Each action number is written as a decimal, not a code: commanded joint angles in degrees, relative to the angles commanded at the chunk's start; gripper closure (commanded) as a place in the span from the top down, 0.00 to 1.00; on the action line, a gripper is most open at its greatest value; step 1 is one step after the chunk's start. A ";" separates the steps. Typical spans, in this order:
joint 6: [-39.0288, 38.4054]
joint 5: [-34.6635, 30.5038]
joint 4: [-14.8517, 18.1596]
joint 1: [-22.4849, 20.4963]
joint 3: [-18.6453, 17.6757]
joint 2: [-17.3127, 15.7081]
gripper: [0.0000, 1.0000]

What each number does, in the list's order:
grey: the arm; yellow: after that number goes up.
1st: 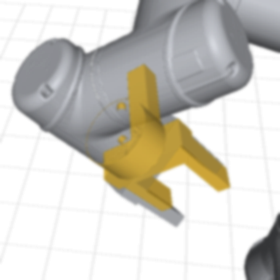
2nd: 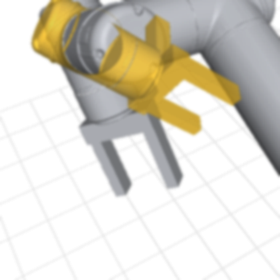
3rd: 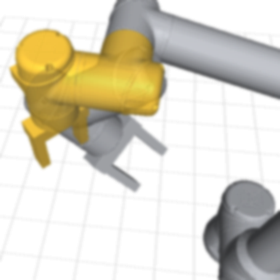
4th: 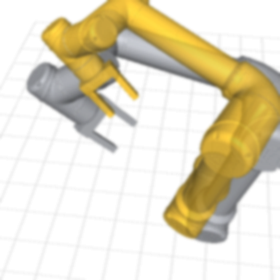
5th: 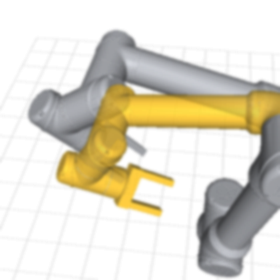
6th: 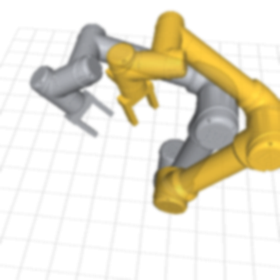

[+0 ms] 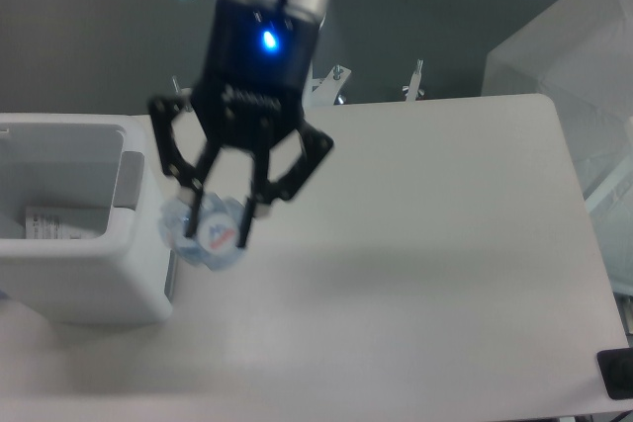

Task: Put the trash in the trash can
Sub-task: 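Lift the bottle and carry it over the trash bin, then lower the bottle into the bin and open the gripper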

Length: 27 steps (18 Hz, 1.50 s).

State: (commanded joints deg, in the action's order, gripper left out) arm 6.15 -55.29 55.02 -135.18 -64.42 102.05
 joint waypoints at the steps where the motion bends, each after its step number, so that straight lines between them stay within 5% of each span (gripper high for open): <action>1: 0.00 0.62 -0.35 0.09 -0.26 -0.44 0.14; 12: -0.18 3.70 -1.14 5.88 -2.90 -5.01 0.15; 19: 0.09 3.70 -4.75 9.31 -8.08 -6.77 0.15; 22: 0.09 3.61 -9.04 10.11 -12.03 -6.51 0.15; 27: 1.93 3.53 -9.58 10.90 -15.37 -6.07 0.22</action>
State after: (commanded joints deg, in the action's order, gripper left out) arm 8.08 -51.77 45.44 -124.28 -79.80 95.98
